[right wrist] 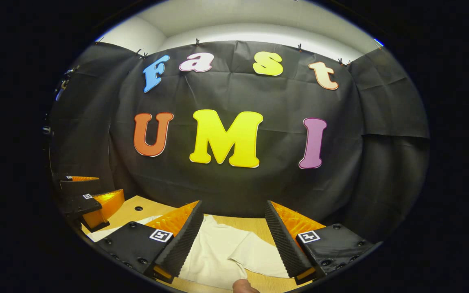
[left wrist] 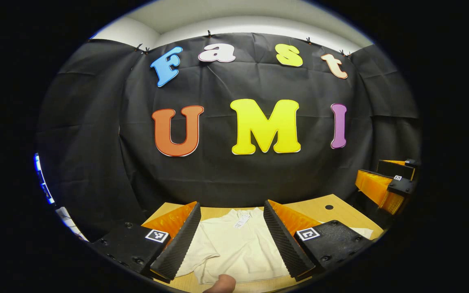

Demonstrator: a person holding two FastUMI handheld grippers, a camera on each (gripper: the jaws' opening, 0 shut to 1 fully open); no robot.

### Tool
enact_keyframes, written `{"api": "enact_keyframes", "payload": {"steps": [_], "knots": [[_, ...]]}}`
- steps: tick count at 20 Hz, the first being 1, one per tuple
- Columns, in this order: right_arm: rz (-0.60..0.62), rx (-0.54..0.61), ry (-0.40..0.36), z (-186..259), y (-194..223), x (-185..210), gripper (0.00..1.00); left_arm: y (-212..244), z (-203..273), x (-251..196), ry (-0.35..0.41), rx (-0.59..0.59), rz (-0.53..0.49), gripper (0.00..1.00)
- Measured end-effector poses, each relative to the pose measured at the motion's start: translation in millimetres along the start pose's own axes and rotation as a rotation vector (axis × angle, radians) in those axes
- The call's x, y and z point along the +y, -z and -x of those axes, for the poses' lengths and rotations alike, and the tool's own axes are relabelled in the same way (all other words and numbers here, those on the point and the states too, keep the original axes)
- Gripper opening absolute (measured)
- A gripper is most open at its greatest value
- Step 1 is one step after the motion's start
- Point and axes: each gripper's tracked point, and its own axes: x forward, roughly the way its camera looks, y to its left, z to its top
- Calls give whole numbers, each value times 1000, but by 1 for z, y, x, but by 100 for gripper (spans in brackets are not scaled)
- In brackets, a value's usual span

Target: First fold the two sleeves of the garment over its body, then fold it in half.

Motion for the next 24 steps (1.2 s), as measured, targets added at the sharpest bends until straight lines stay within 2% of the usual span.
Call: {"api": "enact_keyframes", "payload": {"steps": [5,10,15,19,24], "knots": [[-9,11,29,-11,8,-18,95,-4,-6,-3,-7,-9,-20,98],[-28,65,129,-29,43,-79,95,-4,-10,-8,-26,-10,-26,98],[-39,170,276,-37,112,-170,95,7,-9,-21,-48,34,-31,98],[-25,292,351,-33,178,-236,96,13,-6,-31,-78,53,-50,98],[-139,477,451,-26,268,-298,95,19,1,-43,-130,78,-40,98]]}}
